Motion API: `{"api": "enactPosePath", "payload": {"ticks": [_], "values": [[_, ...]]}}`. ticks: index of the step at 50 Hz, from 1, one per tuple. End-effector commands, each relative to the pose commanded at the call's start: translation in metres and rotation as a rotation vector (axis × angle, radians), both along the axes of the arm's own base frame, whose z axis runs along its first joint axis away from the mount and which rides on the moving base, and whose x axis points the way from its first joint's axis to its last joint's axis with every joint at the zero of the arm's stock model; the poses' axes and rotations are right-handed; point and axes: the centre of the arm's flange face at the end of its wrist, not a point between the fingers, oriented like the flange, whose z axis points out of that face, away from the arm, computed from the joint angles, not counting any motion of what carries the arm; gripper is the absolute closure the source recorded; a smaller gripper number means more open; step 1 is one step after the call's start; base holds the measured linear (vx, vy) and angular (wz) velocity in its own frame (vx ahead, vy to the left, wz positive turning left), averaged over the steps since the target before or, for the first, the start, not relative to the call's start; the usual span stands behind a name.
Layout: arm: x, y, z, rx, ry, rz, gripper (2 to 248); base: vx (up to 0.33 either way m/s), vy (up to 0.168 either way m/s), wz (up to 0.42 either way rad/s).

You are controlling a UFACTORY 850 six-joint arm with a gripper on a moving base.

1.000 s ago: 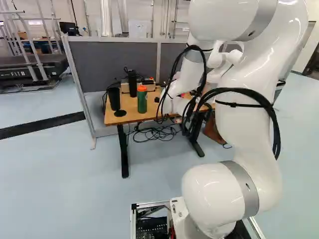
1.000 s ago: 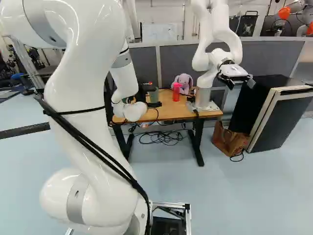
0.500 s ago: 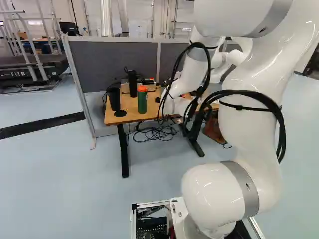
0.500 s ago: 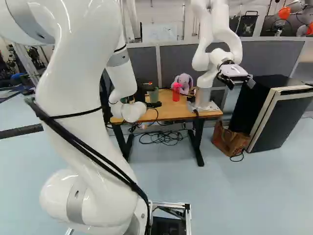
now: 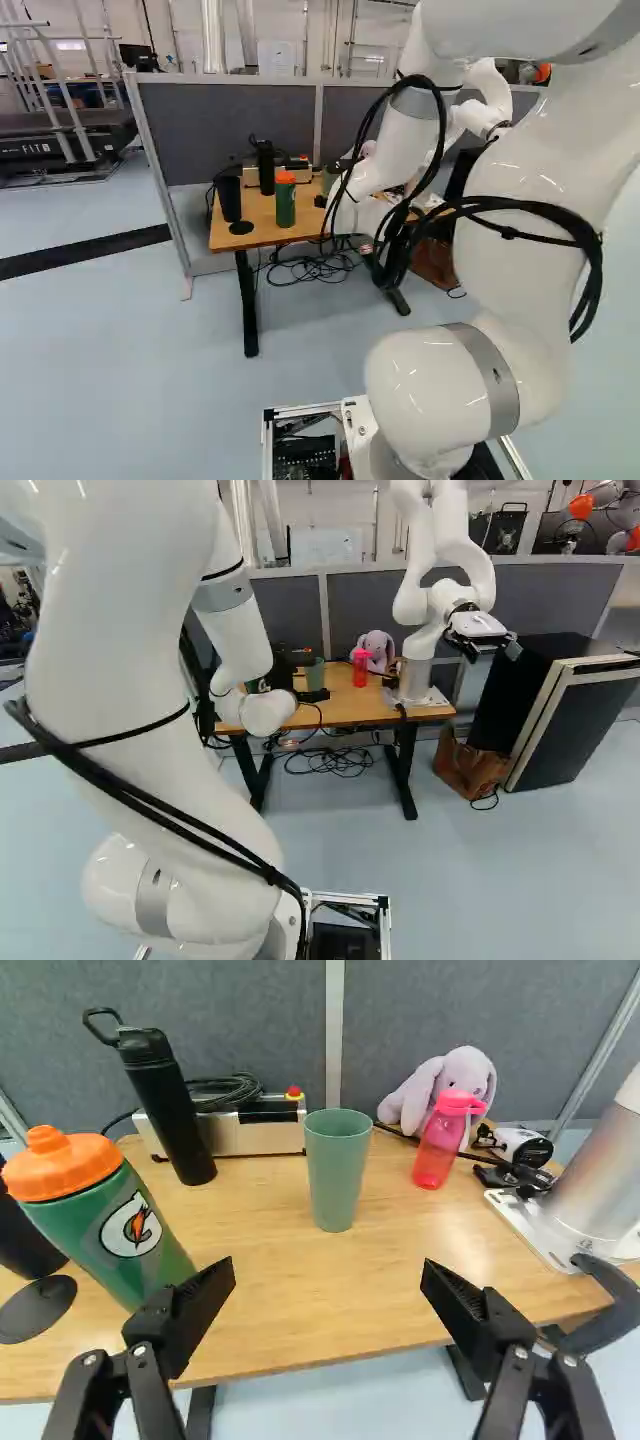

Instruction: Place the green cup on the table

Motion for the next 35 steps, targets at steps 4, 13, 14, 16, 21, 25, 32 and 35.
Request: {"api": "enactPosePath", "payload": {"ticks": [4, 13, 14, 16, 21, 25, 32, 35], "values": [[-0.010, -0.001, 0.003, 0.000, -0.001, -0.001, 3, 0.000, 0.000, 0.000], [-0.034, -0.002, 0.008, 0.000, -0.005, -0.004, 3, 0.000, 0.000, 0.000], [-0.037, -0.002, 0.008, 0.000, -0.005, -0.004, 3, 0.000, 0.000, 0.000], [-0.042, -0.002, 0.009, 0.000, -0.006, -0.005, 3, 0.000, 0.000, 0.000], [-0.055, -0.003, 0.010, 0.000, -0.008, -0.006, 3, 0.000, 0.000, 0.000], [-0.065, -0.003, 0.011, 0.000, -0.009, -0.007, 3, 0.000, 0.000, 0.000], [-0.080, -0.004, 0.012, 0.000, -0.011, -0.009, 3, 0.000, 0.000, 0.000], [-0.086, -0.004, 0.012, 0.000, -0.012, -0.010, 3, 0.000, 0.000, 0.000]]}}
